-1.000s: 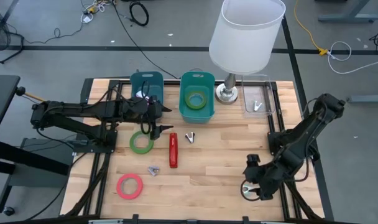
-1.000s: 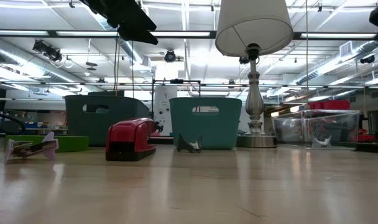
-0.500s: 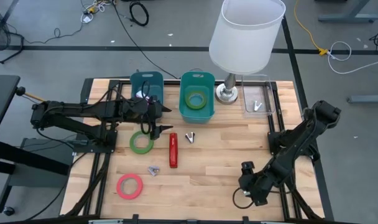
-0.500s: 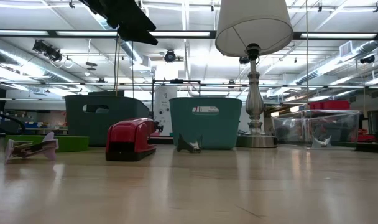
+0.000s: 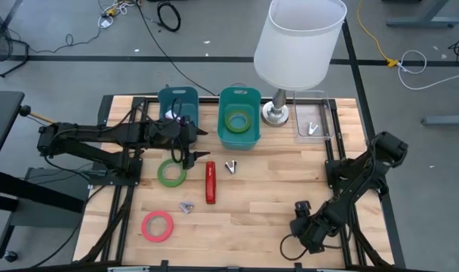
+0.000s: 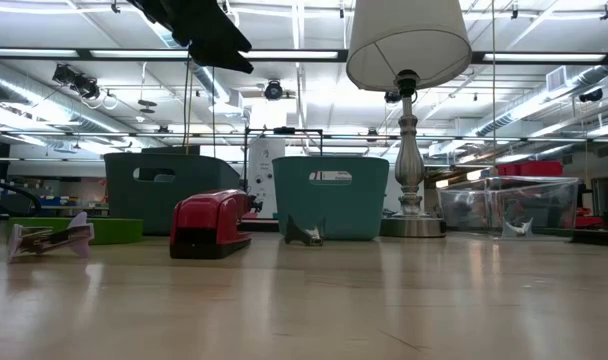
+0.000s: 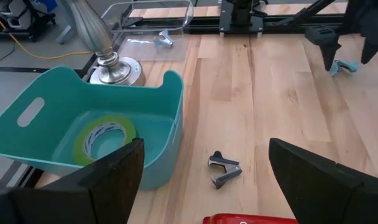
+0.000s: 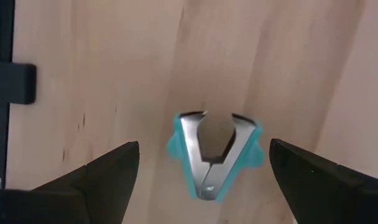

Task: Pick and place Stapler, Stapler remover, tape
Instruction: Put the blue staple remover into the transparent bin

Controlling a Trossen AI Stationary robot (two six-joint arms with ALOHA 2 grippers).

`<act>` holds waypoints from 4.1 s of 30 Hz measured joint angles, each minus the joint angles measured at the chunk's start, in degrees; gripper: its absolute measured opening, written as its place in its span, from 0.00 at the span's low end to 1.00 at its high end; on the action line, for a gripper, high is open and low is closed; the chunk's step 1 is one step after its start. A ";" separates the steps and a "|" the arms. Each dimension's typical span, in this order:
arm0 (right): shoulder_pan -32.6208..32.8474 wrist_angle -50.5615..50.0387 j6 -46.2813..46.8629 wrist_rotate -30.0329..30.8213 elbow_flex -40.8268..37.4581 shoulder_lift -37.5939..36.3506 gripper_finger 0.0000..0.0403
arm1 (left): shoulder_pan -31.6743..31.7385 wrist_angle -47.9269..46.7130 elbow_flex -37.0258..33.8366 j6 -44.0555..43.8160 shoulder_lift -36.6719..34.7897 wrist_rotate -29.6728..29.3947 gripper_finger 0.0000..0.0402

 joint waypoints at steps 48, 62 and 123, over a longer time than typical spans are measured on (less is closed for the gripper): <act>-1.03 1.16 8.00 -0.12 0.00 1.46 0.28 | -0.02 0.05 0.00 -1.55 0.00 -2.29 0.86; -10.97 -11.04 8.33 6.54 0.00 -13.25 0.26 | -0.02 0.52 0.00 -1.55 0.00 -2.29 0.86; -77.78 -28.95 -21.44 35.59 0.00 -33.51 0.24 | 0.00 0.57 0.00 -1.55 0.00 -2.26 0.86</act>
